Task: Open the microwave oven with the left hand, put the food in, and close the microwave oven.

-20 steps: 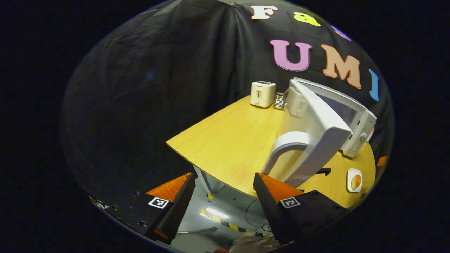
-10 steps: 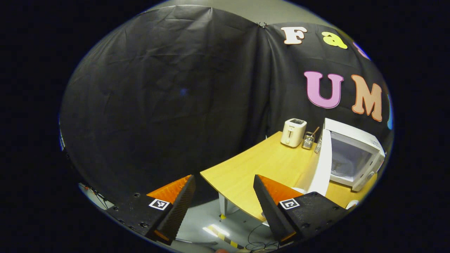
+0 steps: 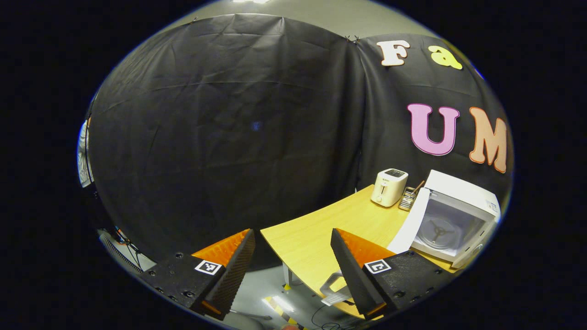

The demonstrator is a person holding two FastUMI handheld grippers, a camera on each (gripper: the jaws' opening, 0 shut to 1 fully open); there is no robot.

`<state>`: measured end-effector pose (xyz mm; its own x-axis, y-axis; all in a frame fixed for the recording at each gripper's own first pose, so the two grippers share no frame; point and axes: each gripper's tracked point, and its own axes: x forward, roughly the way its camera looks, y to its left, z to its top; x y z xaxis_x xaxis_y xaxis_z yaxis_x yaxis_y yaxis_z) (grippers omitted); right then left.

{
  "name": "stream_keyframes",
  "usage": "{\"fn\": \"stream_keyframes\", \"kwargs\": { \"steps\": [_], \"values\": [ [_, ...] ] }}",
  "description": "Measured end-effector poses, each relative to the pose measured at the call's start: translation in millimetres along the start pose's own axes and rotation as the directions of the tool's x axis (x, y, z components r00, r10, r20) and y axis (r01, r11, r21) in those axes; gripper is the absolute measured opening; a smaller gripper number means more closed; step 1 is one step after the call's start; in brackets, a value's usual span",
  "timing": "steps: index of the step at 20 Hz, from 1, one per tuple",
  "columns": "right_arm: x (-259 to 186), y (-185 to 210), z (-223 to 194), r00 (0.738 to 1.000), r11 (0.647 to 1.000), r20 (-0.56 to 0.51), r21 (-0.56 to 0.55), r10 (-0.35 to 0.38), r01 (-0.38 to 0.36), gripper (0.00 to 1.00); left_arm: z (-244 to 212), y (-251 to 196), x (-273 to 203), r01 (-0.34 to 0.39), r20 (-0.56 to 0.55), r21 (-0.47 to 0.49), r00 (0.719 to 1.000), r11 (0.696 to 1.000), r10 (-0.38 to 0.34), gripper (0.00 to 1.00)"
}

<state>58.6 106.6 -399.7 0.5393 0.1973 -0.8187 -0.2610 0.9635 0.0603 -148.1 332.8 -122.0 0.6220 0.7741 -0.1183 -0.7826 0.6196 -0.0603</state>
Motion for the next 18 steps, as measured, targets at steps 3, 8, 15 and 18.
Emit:
{"fn": "stream_keyframes", "kwargs": {
  "steps": [3,8,15,18],
  "values": [
    [4.9,1.4,-2.8,1.0,1.0,-0.016,-0.008,-0.019,0.019,0.98,2.5,-1.1,8.0,-0.001,0.002,0.016,1.0,1.0,0.001,0.97],
    [12.0,3.2,-8.3,0.993,0.992,-0.01,0.053,-0.118,0.119,0.92,-1.6,-20.3,38.1,0.097,-0.041,0.042,0.995,0.994,-0.095,0.96],
    [6.0,17.8,-1.1,0.969,0.961,0.045,0.145,-0.245,0.236,0.83,-4.9,-52.1,73.0,0.286,-0.094,0.07,0.956,0.956,-0.279,0.96],
    [-3.2,43.3,13.6,0.967,0.957,0.098,0.199,-0.236,0.213,0.83,-15.3,-65.3,86.3,0.355,-0.128,0.057,0.929,0.933,-0.346,0.97]
  ]
}}
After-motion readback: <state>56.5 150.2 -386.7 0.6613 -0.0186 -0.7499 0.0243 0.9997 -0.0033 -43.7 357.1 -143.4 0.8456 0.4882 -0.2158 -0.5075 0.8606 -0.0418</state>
